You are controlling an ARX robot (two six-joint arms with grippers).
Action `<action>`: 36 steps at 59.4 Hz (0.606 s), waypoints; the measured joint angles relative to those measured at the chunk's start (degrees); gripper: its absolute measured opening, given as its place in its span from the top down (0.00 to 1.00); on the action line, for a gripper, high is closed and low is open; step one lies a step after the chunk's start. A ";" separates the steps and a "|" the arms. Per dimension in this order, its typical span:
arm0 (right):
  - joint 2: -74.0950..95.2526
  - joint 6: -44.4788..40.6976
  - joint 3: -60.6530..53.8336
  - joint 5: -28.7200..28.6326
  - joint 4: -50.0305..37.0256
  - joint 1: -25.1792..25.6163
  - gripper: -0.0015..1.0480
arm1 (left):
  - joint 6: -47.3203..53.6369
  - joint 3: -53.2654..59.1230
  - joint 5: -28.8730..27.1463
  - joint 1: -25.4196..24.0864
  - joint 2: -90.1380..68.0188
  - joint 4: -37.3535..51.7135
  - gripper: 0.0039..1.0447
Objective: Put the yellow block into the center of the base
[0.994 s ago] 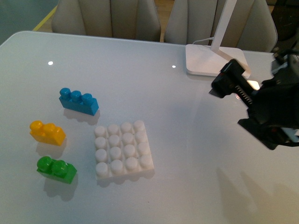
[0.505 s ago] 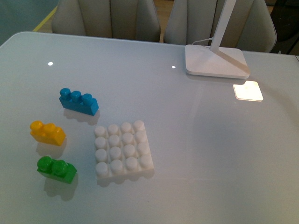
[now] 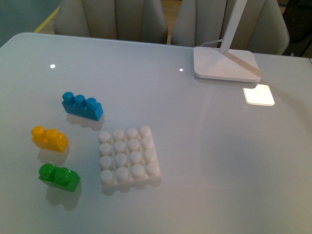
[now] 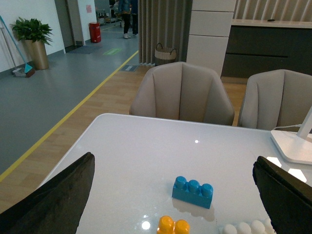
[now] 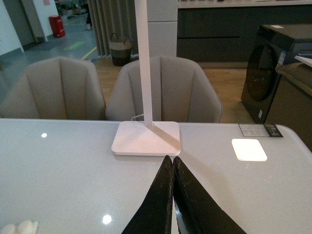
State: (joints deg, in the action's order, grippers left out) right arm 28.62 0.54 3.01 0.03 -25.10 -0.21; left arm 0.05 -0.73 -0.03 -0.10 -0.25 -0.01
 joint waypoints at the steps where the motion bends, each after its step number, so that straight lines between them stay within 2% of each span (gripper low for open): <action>1: -0.50 0.00 -0.11 0.00 0.35 0.00 0.98 | 0.00 0.00 0.02 0.00 0.00 0.00 0.07; 15: -5.44 -0.11 -2.23 0.02 2.21 0.00 0.98 | 0.00 0.00 0.02 0.00 0.00 0.00 0.07; 36: -13.79 -0.15 -2.23 -0.02 10.21 0.00 0.98 | 0.00 0.00 0.02 0.00 0.00 0.00 0.07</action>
State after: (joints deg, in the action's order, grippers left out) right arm 14.83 0.38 0.78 0.01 -14.90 -0.21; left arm 0.05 -0.73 -0.01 -0.10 -0.25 -0.01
